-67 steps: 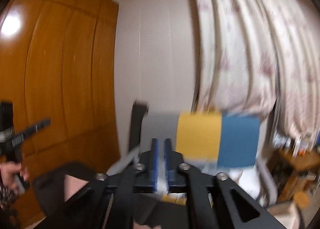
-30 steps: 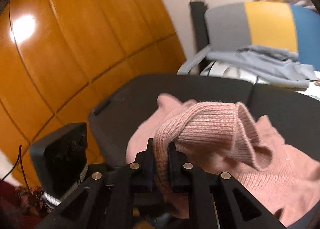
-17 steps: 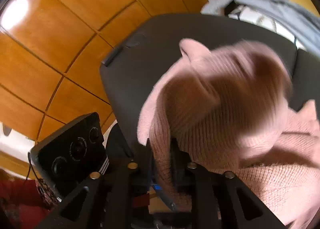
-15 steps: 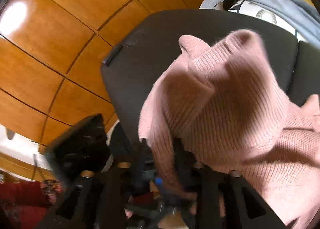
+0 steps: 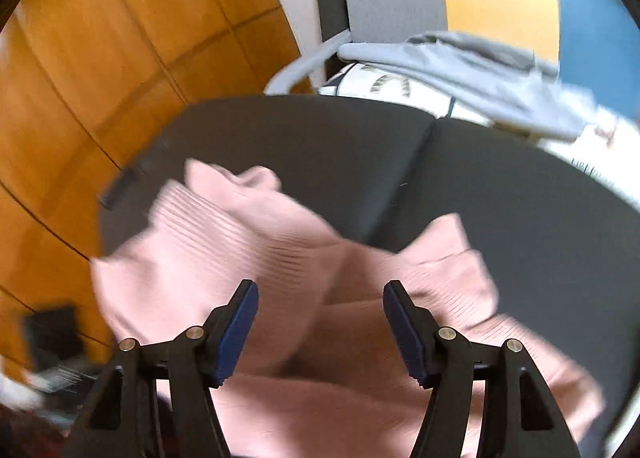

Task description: Fold clothes

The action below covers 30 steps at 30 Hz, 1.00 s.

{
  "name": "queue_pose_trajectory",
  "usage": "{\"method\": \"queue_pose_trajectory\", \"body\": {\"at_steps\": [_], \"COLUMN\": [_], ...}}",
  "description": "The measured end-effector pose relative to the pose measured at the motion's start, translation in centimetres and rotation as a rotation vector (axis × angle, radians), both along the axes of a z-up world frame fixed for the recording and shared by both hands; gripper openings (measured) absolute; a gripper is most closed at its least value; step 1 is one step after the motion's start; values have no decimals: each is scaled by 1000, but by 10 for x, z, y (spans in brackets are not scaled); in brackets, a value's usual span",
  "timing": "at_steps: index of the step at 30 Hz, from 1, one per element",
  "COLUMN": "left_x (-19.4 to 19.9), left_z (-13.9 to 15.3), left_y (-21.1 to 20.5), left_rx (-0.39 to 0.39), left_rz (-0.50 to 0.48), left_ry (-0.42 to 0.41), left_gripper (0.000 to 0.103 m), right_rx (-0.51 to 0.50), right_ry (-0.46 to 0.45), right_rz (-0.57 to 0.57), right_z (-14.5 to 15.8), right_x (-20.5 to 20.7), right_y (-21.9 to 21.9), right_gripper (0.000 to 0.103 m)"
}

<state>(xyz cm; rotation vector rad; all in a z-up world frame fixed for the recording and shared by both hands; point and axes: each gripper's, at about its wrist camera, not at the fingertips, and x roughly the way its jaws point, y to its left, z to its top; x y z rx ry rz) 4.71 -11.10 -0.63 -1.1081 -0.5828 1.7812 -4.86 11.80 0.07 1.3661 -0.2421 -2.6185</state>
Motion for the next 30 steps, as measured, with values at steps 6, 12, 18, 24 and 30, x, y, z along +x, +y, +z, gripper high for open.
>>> {"method": "queue_pose_trajectory", "body": {"at_steps": [6,12,18,24,30], "left_x": [-21,-18,-15,-18,-3], "left_z": [-9,-19,-20,19,28], "left_y": [12,5,-3,-15,-2], "left_rx": [-48,-40,-37,-50,188], "left_rz": [77,153,222,267,77], "left_ry": [-184,-137,-69,66,-98], "left_gripper": [40,40,21,17,35], "right_rx": [-8,-239,-641,-963,-984], "right_ry": [-104,-152,-59,170,295], "right_rz": [96,81,-28,-16,18], "right_z": [-30,-56,-55,-4,42], "right_x": [-39,-44,-31,4,25], "right_y": [-6,-7,17,31,26], "right_gripper": [77,30,17,11,11]}}
